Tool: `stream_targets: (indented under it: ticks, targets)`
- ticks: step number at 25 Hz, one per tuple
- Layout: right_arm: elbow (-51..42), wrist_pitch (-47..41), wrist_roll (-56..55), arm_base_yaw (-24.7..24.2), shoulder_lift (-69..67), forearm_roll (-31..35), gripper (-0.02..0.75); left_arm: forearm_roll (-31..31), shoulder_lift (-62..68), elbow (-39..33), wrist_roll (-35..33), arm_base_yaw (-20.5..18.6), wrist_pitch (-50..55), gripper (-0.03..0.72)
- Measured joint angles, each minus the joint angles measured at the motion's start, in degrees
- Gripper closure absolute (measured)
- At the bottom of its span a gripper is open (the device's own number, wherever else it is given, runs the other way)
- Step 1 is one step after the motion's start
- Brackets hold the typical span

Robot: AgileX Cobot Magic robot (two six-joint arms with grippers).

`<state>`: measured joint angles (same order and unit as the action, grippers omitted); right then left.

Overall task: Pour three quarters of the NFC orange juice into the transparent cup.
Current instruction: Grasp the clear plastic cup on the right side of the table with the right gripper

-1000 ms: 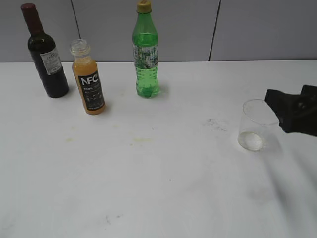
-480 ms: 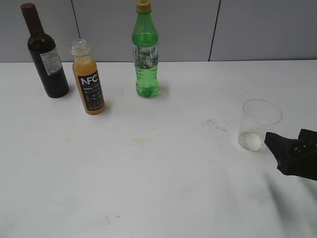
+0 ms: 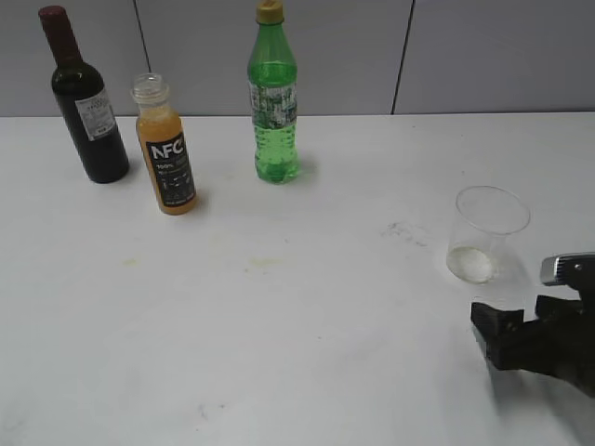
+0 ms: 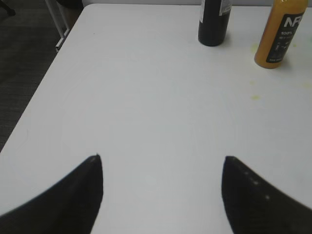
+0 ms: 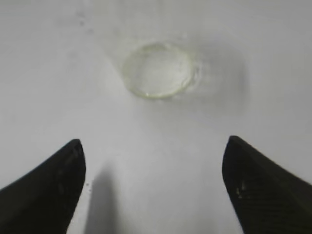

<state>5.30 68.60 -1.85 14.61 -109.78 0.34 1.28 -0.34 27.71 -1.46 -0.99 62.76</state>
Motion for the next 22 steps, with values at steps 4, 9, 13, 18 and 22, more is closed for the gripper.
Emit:
stream_targets:
  ticks: [4, 9, 13, 18, 22]
  targets:
    - [2.17, 1.70, 0.39, 0.00, -4.93, -1.02, 0.062, 0.00, 0.00, 0.00, 0.00, 0.00, 0.00, 0.104]
    - [3.89, 1.87, 0.44, 0.00, -5.52, -1.39, 0.062, -0.02, 0.00, 0.00, 0.00, 0.00, 0.00, 0.104]
    - [5.70, 1.48, 0.44, 0.00, -5.75, -1.46, 0.062, -0.02, 0.00, 0.00, 0.00, 0.00, 0.00, 0.104]
    - [9.07, 1.44, 0.51, 0.00, -5.81, -1.46, 0.062, -0.02, 0.00, 0.00, 0.00, 0.00, 0.00, 0.104]
    - [11.26, 1.38, 0.45, 0.00, -5.89, -1.15, 0.062, -0.02, 0.00, 0.00, 0.00, 0.00, 0.00, 0.104]
